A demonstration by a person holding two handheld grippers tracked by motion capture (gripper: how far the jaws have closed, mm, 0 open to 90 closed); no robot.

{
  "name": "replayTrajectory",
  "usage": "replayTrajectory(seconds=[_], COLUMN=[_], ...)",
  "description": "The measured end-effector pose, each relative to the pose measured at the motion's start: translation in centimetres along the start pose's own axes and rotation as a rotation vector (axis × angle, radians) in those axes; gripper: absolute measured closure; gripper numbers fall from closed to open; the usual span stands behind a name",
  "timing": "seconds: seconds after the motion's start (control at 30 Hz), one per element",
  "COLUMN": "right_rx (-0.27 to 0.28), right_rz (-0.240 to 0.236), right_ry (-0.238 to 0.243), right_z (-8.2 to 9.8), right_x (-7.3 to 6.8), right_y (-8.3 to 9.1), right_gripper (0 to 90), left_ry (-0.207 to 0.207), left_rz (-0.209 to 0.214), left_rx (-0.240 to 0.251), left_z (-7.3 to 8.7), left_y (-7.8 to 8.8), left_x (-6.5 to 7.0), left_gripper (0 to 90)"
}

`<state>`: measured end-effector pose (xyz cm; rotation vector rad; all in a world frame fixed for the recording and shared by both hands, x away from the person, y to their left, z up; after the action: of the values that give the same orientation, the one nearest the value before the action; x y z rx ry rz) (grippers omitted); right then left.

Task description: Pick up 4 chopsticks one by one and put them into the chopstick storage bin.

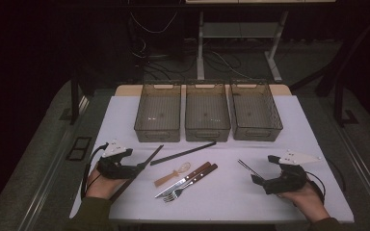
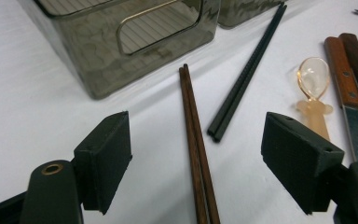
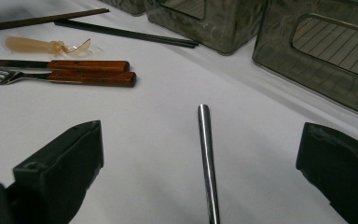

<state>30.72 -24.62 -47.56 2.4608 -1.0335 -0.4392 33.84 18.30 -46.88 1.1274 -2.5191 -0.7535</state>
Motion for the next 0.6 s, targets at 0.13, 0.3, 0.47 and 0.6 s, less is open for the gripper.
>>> replayTrajectory(seconds=[0.13, 0.3, 0.47, 0.6], right_rx=[-0.002, -0.003, -0.004, -0.003], right_rz=[0.001, 0.0, -0.005, -0.007], right_ry=[-0.001, -0.002, -0.005, -0.008], right_z=[0.0, 0.1, 0.1, 0.1], right_x=[0.0, -0.1, -0.1, -0.1], right_y=[0.0, 0.0, 0.0, 0.0], right_gripper=[0.9, 0.9, 0.9, 0.9], left_ry=[0.019, 0.03, 0.042, 0.045], left_rz=[-0.01, -0.017, -0.015, -0.008], left_rx=[0.007, -0.002, -0.008, -0.02], left_z=[0.8, 2.1, 3.1, 3.4], left_y=[1.0, 2.3, 3.1, 3.1], left_x=[-0.1, -0.3, -0.2, -0.2], left_gripper=[24.0, 28.0, 32.3, 37.2])
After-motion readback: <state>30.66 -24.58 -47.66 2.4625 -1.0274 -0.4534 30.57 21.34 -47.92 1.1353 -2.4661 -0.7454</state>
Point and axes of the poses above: each handheld gripper's, and its own axes: y roughly backward along the jaws, z roughly out of its underside, x roughly to its right, the point moved 8 cm from there along -y, roughly forward along the jaws, and after that the axes turned 3 degrees about x, right-handed, at the moved point
